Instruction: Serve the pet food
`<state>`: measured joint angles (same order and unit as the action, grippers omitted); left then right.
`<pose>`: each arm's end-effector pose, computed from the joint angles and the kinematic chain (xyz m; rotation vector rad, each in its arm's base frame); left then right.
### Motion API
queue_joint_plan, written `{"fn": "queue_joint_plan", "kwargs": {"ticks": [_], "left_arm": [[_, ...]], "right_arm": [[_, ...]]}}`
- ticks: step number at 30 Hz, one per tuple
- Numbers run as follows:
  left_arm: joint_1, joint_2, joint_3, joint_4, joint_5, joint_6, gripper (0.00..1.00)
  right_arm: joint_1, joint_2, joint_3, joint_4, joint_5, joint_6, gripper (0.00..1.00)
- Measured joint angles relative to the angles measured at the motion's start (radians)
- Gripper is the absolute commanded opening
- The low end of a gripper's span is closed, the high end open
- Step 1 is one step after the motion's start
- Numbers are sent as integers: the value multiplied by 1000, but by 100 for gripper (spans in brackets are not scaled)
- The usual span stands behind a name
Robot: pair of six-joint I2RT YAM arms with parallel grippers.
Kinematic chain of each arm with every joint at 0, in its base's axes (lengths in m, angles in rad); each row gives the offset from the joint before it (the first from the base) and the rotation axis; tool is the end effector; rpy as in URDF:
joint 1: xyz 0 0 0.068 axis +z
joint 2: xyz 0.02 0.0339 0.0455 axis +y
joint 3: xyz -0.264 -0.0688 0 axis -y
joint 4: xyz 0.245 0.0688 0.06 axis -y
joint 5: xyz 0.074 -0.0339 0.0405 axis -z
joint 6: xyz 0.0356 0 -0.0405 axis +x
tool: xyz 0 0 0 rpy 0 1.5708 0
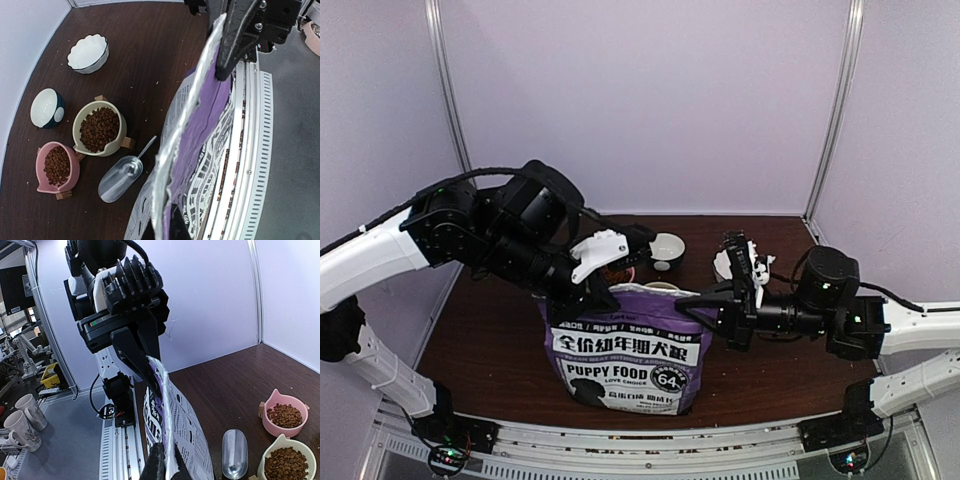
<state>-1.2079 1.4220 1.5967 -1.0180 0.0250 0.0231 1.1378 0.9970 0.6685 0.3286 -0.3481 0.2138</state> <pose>0.1002 -0.2664 0.3944 1.4501 2.0301 -0.5562 0.0878 0.2188 0.3130 -1.0308 1.3959 1.3035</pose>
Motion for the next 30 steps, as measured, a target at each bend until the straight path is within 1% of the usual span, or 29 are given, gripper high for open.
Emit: {"fn": "queue_joint_plan", "kwargs": {"ticks": [4,5,6,8,9,10,11,12,18,20,22,24,25,26,30], "left_arm": [[0,-3,-5,5,2,2,0],[0,-3,-5,5,2,2,6],[1,-3,-6,7,2,2,10],[2,-5,-8,8,0,5,12],[6,-8,-12,8,-3,4,12],[13,-11,-16,7,-3,4,8],[18,-16,-19,7,-3,4,2],[21,-19,-21,6,-2,5,0],[24,-25,-31,13,5,13,0],[24,-26,-32,15,5,13,8],[26,-26,-34,17,2,13,10],[32,-32,-38,15,-3,13,10],[37,-36,-40,12,-5,13,7],[39,-39,-42,11,-5,13,1],[42,-45,-54,19,-3,19,0]], "right_arm": [[0,-1,0,-1,2,0,0],[0,-1,0,-1,2,0,0],[0,-2,-1,-2,4,0,0],[0,-3,-1,-3,5,0,0],[0,-5,-2,-4,6,-1,0],[0,-6,-2,-5,8,-1,0],[0,-6,-2,-5,9,-1,0],[0,-6,-2,-5,10,-1,0],[0,-8,-2,-7,13,-1,0],[0,-9,-3,-7,13,-1,0],[0,-10,-3,-7,14,-1,0],[-1,-12,-5,-7,15,-2,0],[-1,-12,-5,-7,16,-2,0],[-1,-13,-5,-7,16,-1,0],[-1,-13,-6,-7,17,-2,0]]}}
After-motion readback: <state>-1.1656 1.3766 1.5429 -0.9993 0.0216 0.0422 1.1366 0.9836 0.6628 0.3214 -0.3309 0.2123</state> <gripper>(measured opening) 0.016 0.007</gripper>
